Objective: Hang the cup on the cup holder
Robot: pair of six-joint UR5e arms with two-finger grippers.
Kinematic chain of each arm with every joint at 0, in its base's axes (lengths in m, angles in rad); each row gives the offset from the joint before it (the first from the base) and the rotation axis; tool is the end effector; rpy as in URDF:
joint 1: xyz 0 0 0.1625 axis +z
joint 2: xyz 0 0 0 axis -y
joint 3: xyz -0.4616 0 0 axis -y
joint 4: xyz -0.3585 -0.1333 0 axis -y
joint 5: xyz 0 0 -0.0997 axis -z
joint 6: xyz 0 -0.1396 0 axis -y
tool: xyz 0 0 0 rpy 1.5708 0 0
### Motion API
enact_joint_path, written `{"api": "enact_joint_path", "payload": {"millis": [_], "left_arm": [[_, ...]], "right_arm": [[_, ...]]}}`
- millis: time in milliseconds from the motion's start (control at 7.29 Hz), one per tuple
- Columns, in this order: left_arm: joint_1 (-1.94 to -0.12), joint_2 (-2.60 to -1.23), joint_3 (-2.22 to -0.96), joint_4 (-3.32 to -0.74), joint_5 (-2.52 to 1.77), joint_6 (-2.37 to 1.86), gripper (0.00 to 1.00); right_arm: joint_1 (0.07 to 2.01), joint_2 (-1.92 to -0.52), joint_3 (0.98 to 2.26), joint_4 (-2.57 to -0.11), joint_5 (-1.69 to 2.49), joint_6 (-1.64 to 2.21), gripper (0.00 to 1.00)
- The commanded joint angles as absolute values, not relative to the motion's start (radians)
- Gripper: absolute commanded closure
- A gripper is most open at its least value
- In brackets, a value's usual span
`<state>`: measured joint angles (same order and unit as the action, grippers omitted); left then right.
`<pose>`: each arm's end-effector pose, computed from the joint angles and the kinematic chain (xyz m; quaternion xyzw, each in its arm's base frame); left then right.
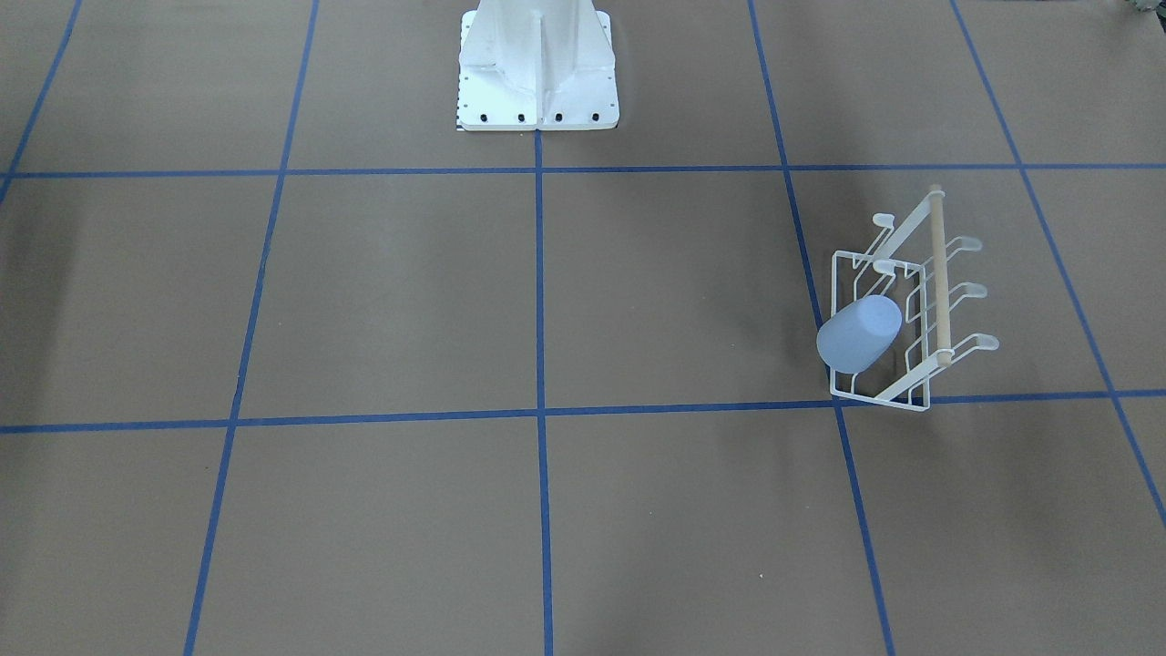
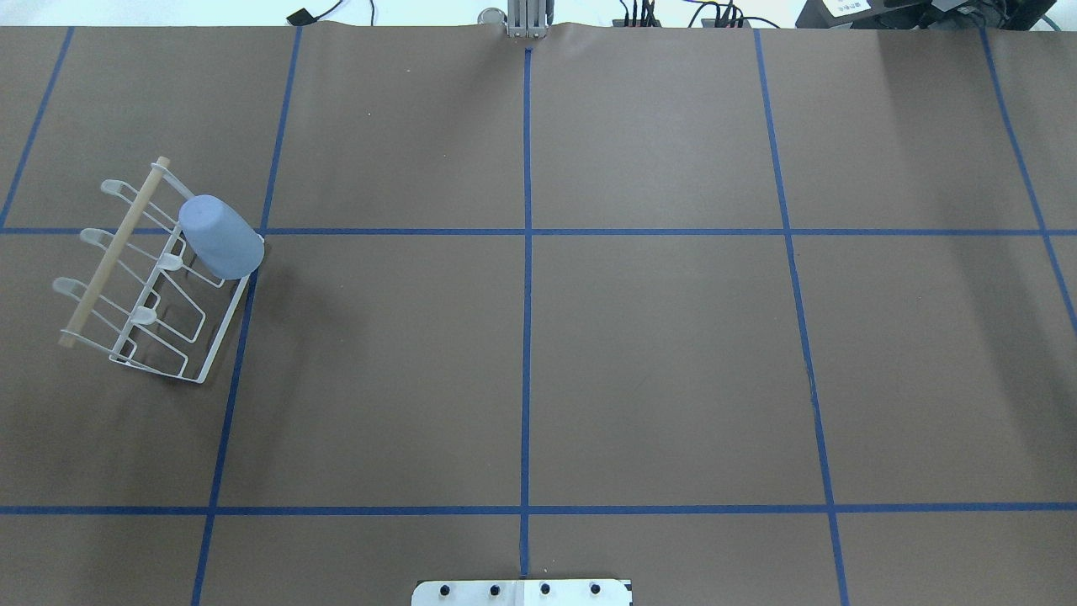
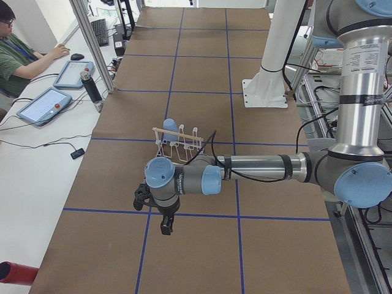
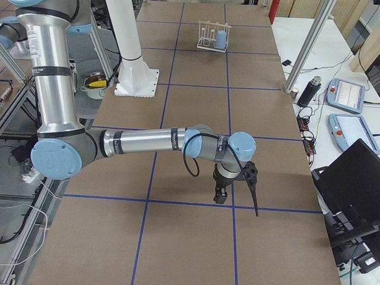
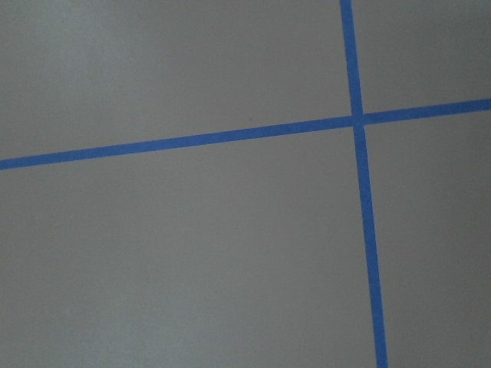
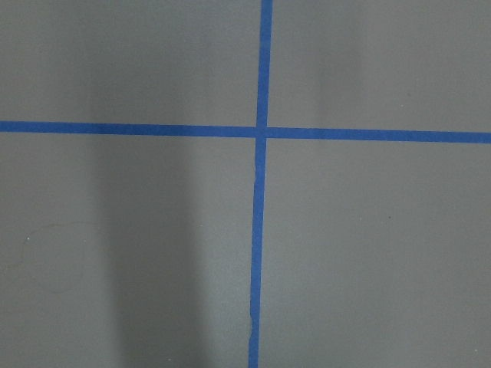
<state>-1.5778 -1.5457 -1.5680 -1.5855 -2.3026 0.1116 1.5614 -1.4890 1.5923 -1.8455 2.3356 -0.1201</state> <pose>-0.0431 -0.4448 0.7391 0.0151 0.3575 0.0465 0.9326 0.0322 -0.4757 0.7018 -0.0587 -0.3756 -0.0279 0.9245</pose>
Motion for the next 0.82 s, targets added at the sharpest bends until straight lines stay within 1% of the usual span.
{"api": "enact_joint_path", "payload": {"millis": [0, 685], "left_arm": [[-1.577, -1.548, -1.603, -1.58, -2.315, 0.031, 0.01], [-1.577, -1.548, -1.606, -1.582, -2.315, 0.028, 0.01]], "right_arm": [[1.563, -1.491, 1.592, -1.845, 2.336, -0.121, 0.0], [1.565, -1.488, 1.603, -1.845, 2.336, -0.121, 0.0]]}}
